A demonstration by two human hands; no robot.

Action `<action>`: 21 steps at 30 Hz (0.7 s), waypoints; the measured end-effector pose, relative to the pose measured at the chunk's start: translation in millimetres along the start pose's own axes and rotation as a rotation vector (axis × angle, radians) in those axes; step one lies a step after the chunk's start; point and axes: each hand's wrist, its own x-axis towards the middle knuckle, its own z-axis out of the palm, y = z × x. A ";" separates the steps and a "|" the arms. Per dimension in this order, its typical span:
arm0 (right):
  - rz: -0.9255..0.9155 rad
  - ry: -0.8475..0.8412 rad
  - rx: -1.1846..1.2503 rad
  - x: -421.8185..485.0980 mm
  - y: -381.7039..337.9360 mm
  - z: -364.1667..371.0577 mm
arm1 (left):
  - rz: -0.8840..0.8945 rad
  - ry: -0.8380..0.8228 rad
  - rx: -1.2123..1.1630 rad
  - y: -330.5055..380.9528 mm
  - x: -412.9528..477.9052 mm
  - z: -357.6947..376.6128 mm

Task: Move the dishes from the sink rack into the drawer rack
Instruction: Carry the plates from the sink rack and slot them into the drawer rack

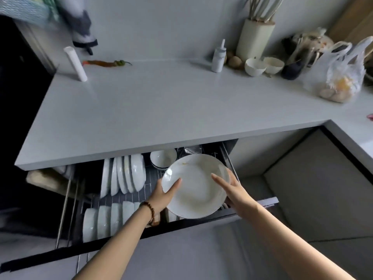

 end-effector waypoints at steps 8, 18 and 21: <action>0.036 0.035 0.002 67.8 46.4 70.0 | -0.218 -0.075 -0.007 -49.6 60.1 -48.5; -0.054 -0.022 -0.210 148.5 86.8 106.5 | -0.243 -0.035 -0.174 -117.5 133.7 -59.5; -0.082 -0.032 -0.241 164.3 99.0 116.3 | -0.246 0.014 -0.237 -118.4 140.2 -59.1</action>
